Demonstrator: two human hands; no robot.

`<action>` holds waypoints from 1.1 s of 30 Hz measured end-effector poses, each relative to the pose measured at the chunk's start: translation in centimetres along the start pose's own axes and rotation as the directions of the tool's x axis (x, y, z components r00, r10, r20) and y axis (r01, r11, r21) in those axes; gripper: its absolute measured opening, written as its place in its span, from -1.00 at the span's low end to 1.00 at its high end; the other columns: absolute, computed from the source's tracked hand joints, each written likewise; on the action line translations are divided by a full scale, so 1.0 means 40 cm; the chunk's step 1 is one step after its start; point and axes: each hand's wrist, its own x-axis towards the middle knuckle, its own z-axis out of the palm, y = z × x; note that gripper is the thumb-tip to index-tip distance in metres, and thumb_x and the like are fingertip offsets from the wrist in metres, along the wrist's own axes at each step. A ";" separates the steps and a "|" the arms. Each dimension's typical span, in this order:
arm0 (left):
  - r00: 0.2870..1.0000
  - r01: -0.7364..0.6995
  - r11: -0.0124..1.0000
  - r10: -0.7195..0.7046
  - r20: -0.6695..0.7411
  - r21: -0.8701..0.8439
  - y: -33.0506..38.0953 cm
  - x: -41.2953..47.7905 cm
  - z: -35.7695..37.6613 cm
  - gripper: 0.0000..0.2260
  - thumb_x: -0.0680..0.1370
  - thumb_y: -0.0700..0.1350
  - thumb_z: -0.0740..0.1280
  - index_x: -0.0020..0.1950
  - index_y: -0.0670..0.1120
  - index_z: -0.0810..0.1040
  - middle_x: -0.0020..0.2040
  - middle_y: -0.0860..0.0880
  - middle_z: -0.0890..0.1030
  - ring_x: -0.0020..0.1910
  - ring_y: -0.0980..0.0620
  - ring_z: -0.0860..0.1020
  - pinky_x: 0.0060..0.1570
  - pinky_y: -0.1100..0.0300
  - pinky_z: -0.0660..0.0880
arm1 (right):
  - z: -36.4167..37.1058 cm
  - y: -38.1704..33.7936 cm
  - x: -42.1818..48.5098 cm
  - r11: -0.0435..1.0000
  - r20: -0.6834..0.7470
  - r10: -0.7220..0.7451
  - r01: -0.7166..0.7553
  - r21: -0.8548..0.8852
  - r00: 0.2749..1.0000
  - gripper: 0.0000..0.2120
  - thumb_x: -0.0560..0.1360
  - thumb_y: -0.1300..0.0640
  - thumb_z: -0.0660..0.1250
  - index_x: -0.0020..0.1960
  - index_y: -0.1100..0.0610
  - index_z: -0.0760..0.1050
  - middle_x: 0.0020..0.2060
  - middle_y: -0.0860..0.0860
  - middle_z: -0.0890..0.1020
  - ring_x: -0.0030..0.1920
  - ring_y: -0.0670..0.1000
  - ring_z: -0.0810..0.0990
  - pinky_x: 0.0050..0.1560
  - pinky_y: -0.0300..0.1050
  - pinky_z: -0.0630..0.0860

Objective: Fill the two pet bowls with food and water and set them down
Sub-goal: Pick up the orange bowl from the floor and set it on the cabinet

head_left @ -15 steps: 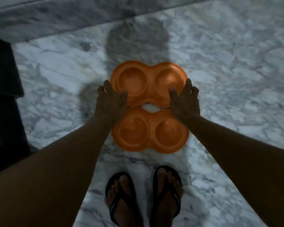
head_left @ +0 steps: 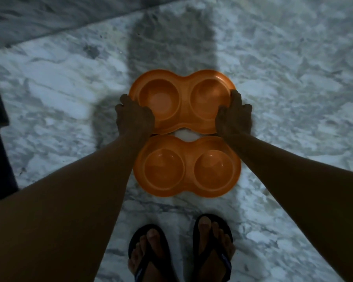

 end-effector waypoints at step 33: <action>0.982 0.142 0.978 -0.159 -0.103 -0.151 0.244 -0.715 -0.773 -0.60 0.56 -0.09 0.25 0.35 -0.22 0.37 0.32 -0.22 0.41 0.23 -0.19 0.49 0.17 0.02 0.44 | -0.787 -0.288 -0.693 0.990 -0.053 -0.081 0.086 0.113 0.995 -0.55 0.60 0.05 0.14 0.49 -0.08 0.27 0.23 0.18 0.40 0.03 0.19 0.49 -0.01 -0.10 0.36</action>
